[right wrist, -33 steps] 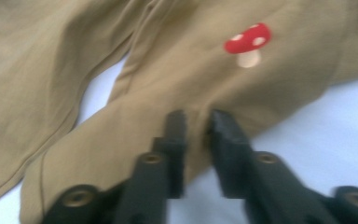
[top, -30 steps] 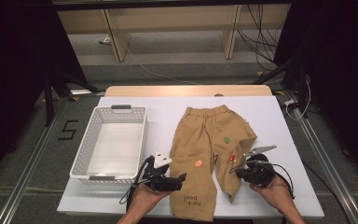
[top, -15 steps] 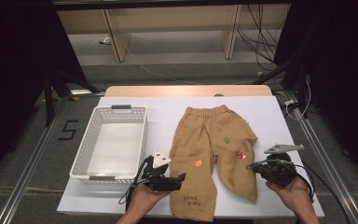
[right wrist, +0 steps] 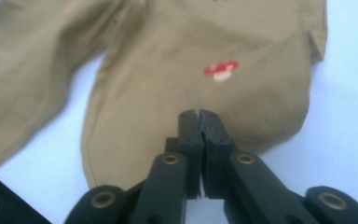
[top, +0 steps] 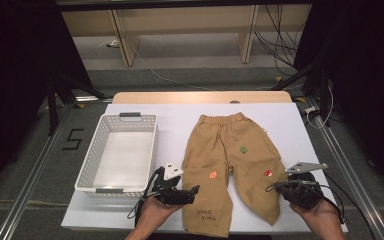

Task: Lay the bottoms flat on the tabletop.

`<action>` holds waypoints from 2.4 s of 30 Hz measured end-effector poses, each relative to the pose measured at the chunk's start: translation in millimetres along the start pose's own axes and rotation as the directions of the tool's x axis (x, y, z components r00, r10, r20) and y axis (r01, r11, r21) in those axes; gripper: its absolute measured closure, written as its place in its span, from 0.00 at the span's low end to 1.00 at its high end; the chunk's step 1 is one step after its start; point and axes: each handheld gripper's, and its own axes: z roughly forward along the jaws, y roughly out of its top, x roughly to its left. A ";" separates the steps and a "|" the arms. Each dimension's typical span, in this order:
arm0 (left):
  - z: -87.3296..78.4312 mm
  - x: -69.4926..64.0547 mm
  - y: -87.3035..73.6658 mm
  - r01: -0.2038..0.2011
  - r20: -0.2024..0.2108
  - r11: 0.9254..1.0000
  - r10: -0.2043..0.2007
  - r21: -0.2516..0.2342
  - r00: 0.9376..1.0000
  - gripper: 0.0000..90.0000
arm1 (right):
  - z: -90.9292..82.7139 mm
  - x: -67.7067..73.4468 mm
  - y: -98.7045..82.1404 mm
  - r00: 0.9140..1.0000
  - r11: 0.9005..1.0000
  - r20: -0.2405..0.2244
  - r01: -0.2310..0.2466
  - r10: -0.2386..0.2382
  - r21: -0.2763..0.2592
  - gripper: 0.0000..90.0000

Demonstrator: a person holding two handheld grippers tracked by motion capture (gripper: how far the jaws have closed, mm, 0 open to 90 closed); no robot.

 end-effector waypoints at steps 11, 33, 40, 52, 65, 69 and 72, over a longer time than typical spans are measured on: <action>1.5 -1.4 -0.5 -0.007 0.001 1.000 0.007 0.005 1.000 0.23 | -10.6 -47.1 -14.3 0.984 0.977 -0.057 -0.174 0.168 -0.121 0.48; 0.9 -0.5 0.2 -0.004 -0.003 1.000 0.004 0.004 1.000 0.23 | 8.6 -36.1 -9.2 0.967 0.994 -0.240 -0.098 0.085 -0.046 0.65; 0.8 -0.2 0.0 -0.004 -0.002 1.000 0.004 0.004 1.000 0.23 | 2.6 -39.4 -9.4 0.981 0.988 -0.128 -0.153 0.149 -0.025 0.95; 0.6 0.1 -0.7 -0.006 -0.005 1.000 0.006 0.008 1.000 0.23 | 9.8 -67.3 -26.8 0.965 0.965 -0.048 -0.255 0.258 0.063 0.74; 0.5 -0.8 -0.9 -0.009 -0.004 1.000 0.009 0.007 1.000 0.23 | 7.1 -57.3 -38.0 0.978 0.974 -0.049 -0.195 0.202 0.118 1.00; 0.5 -0.4 -1.6 -0.008 -0.004 1.000 0.008 0.009 1.000 0.23 | 2.1 -52.1 -38.3 0.983 0.979 -0.046 -0.172 0.178 0.113 1.00; 1.4 -1.0 -1.8 -0.009 -0.004 1.000 0.009 0.013 1.000 0.23 | 2.2 -50.9 -39.3 0.987 0.980 0.000 -0.157 0.159 0.122 1.00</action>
